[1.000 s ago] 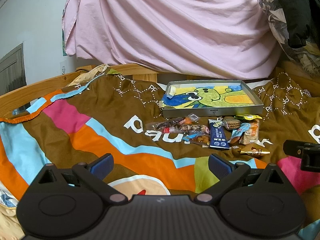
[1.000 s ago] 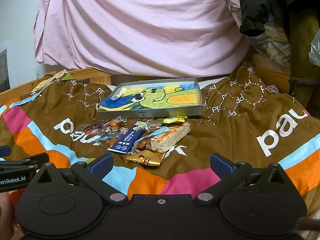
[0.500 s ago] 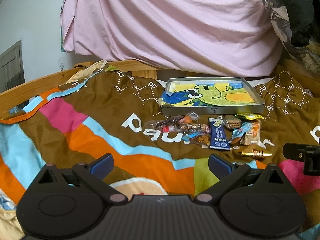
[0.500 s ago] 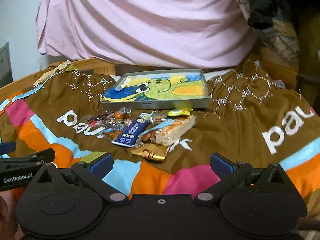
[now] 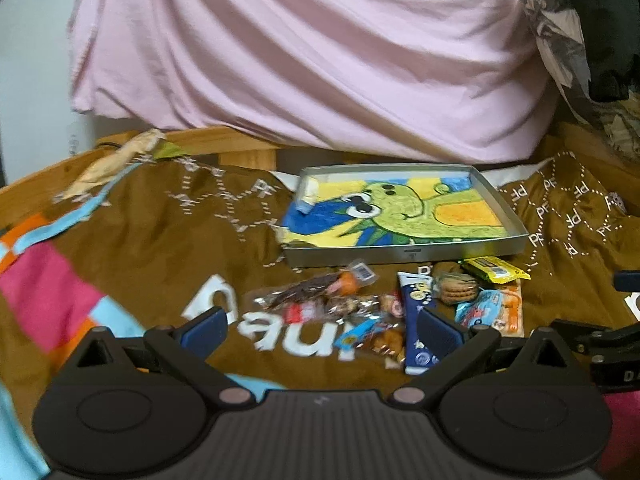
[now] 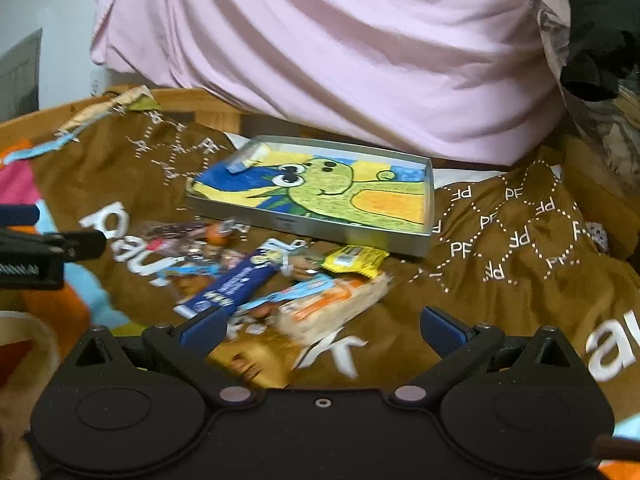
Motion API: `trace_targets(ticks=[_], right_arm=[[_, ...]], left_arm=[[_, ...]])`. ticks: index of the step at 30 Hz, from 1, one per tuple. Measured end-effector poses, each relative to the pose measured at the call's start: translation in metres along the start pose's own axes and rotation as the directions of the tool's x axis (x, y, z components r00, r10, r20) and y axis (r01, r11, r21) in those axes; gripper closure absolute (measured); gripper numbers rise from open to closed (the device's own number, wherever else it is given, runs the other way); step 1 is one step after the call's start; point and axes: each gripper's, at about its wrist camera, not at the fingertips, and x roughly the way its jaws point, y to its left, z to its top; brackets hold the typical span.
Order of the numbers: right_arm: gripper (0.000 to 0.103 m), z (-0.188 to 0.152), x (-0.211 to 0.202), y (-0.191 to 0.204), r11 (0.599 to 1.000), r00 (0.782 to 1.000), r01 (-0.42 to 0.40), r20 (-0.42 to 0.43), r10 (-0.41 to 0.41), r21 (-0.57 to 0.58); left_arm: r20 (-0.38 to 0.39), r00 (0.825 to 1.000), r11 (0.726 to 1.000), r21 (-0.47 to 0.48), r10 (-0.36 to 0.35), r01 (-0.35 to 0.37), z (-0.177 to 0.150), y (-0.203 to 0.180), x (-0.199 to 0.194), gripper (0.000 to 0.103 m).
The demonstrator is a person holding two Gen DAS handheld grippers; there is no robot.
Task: Organize snacks
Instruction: 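Lower the left tool onto the navy stick pack while the right tool approaches the rice-cracker bar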
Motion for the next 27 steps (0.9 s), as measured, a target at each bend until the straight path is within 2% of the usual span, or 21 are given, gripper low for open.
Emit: trace_targets(ticks=[7, 11, 16, 23, 27], right_arm=[[0.001, 0.002, 0.036, -0.006, 0.996, 1.000, 0.017, 0.006, -0.017, -0.087], [0.001, -0.003, 0.057, -0.005, 0.994, 0.999, 0.005, -0.032, -0.008, -0.108], [0.001, -0.006, 0.079, -0.001, 0.994, 0.997, -0.038, -0.064, 0.032, -0.098], [0.001, -0.008, 0.103, 0.003, 0.997, 0.995, -0.049, -0.088, 0.043, -0.065], [0.001, -0.009, 0.101, -0.003, 0.999, 0.992, 0.012, -0.128, -0.019, -0.051]], left_arm=[[-0.090, 0.992, 0.992, 0.085, -0.090, 0.098, 0.010, -0.019, 0.055, 0.000], [-0.130, 0.982, 0.983, 0.104, -0.136, 0.150, 0.011, -0.029, 0.080, 0.000], [-0.199, 0.967, 0.978, 0.098, -0.160, 0.182, 0.011, -0.036, 0.110, 0.000], [-0.236, 0.956, 0.967, 0.138, -0.176, 0.213, 0.011, -0.050, 0.132, 0.001], [-0.264, 0.947, 0.967, 0.125, -0.182, 0.221, 0.009, -0.055, 0.136, 0.004]])
